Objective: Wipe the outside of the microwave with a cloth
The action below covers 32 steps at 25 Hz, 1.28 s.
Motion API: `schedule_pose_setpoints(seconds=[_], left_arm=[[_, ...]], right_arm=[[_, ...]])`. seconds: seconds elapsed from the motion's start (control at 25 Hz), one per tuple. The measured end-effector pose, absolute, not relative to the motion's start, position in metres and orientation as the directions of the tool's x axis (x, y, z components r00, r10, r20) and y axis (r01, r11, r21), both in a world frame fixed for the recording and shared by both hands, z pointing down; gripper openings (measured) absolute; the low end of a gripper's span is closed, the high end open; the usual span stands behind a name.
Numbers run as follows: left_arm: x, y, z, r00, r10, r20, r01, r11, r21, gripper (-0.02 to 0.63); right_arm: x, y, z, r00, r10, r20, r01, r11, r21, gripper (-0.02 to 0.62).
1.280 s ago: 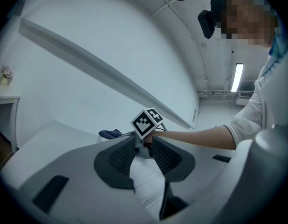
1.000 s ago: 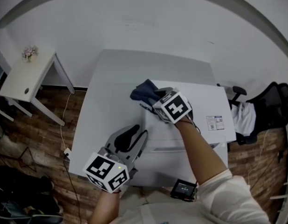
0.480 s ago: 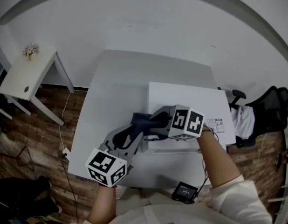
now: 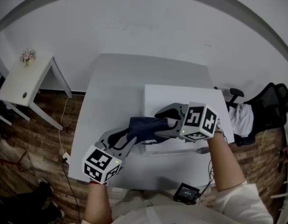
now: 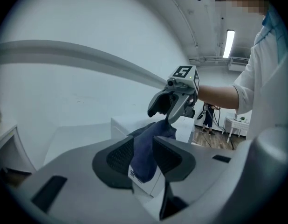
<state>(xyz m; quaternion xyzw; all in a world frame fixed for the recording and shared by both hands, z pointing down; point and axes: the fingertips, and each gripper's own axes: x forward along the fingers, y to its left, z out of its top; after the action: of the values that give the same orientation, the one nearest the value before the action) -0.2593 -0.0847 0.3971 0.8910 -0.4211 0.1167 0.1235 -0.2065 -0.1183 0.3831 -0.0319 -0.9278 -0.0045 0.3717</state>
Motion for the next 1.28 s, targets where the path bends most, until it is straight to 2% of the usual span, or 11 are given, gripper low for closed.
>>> schedule_pose_setpoints(seconds=[0.16,0.32,0.36,0.4,0.44,0.52,0.6,0.92,1.28], left_arm=[[-0.258,-0.086,0.42,0.618,-0.647,0.446,-0.732,-0.681,0.027,0.124],[-0.252,-0.092,0.445,0.583,-0.59,0.558,-0.69,-0.722,-0.042,0.14],[-0.251,-0.095,0.449,0.582,-0.58,0.57,-0.684,-0.729,-0.044,0.139],[-0.249,-0.097,0.452,0.582,-0.569,0.581,-0.676,-0.736,-0.043,0.14],[-0.246,-0.1,0.454,0.584,-0.557,0.59,-0.667,-0.744,-0.042,0.138],[-0.241,-0.103,0.459,0.594,-0.533,0.603,-0.644,-0.764,-0.041,0.124],[-0.236,-0.106,0.464,0.601,-0.513,0.612,-0.624,-0.78,-0.041,0.069],[-0.247,-0.142,0.488,0.596,-0.518,0.613,-0.648,-0.762,-0.014,0.044],[-0.262,-0.199,0.518,0.563,-0.555,0.612,-0.702,-0.712,-0.001,0.044]], right_arm=[[-0.177,-0.115,0.397,-0.57,-0.001,0.821,0.099,0.993,0.069,0.244],[-0.17,-0.114,0.416,-0.517,-0.015,0.856,0.086,0.994,0.07,0.242],[-0.171,-0.115,0.419,-0.515,-0.016,0.857,0.085,0.994,0.07,0.229],[-0.171,-0.115,0.421,-0.51,-0.018,0.86,0.086,0.994,0.072,0.185],[-0.171,-0.116,0.422,-0.504,-0.021,0.863,0.088,0.993,0.076,0.145],[-0.171,-0.118,0.422,-0.491,-0.036,0.87,0.089,0.992,0.091,0.116],[-0.174,-0.122,0.42,-0.474,-0.075,0.877,0.089,0.987,0.132,0.103],[-0.208,-0.156,0.406,-0.366,-0.231,0.901,0.105,0.952,0.287,0.097],[-0.247,-0.198,0.416,-0.264,-0.285,0.922,0.132,0.936,0.327,0.097]])
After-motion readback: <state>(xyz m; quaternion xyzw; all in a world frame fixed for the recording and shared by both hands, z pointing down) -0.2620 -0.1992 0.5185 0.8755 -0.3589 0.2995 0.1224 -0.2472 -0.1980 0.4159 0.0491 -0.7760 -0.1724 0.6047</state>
